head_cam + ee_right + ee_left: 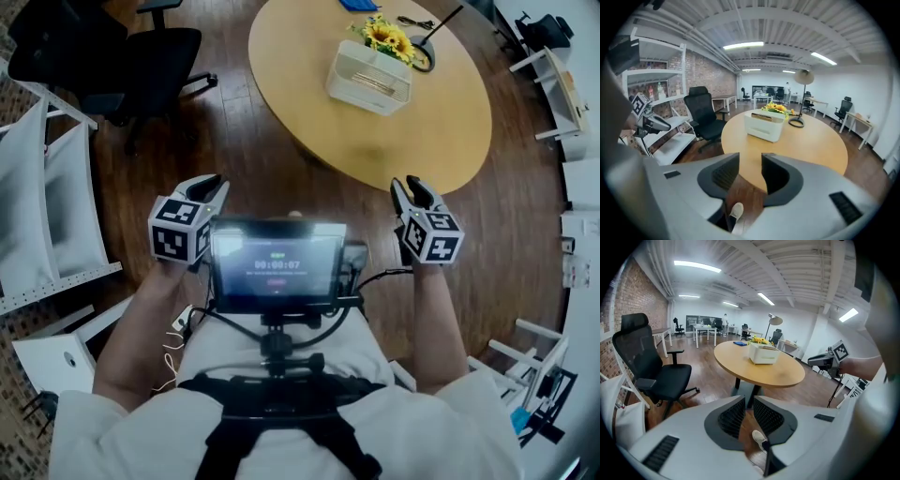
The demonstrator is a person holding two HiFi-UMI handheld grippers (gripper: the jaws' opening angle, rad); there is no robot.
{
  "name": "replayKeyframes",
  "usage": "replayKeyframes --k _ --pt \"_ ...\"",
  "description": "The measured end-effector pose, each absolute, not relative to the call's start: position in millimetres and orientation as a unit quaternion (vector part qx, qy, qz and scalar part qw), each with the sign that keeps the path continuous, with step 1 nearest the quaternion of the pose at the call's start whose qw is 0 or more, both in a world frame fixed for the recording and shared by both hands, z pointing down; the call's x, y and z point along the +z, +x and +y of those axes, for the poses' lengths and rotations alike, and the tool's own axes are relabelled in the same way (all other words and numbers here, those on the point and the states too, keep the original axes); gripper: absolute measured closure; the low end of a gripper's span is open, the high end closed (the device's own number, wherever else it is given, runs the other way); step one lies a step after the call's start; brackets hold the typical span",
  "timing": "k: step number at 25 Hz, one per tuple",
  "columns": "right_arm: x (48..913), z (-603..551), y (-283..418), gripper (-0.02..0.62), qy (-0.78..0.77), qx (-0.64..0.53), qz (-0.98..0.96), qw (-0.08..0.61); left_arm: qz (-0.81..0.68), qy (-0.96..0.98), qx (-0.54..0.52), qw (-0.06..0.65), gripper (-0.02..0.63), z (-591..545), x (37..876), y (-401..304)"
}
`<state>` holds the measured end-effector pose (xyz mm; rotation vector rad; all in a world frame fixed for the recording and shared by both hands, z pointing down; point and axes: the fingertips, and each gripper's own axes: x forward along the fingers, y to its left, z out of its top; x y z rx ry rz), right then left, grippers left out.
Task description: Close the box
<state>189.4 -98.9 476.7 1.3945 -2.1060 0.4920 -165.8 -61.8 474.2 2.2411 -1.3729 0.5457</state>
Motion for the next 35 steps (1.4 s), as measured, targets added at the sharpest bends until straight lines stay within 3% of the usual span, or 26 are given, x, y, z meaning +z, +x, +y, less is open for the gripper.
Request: replayKeyframes --k 4,10,15,21,23,35 --pt "479.8 -11.8 178.3 0.387 0.556 0.230 -0.764 0.234 -0.493 0.817 0.199 0.222 0.545 -25.3 473.1 -183.5" --pt "474.1 83.2 176.1 0.387 0.600 0.244 -0.734 0.206 -0.469 0.829 0.211 0.217 0.545 23.2 473.4 -195.2" --pt "467.0 119.3 176.8 0.313 0.615 0.241 -0.723 0.201 -0.462 0.834 0.211 0.217 0.545 50.7 474.6 -196.7" --pt "455.8 140.6 178.2 0.313 0.622 0.231 -0.720 0.203 -0.461 0.836 0.206 0.214 0.545 72.3 471.8 -190.9" --pt "453.7 149.6 183.0 0.287 0.621 0.232 -0.723 0.196 -0.462 0.837 0.207 0.208 0.545 79.4 468.5 -183.6" --pt "464.8 178.4 196.0 0.302 0.608 0.253 -0.728 0.193 -0.464 0.837 0.212 0.199 0.545 101.4 456.7 -148.9"
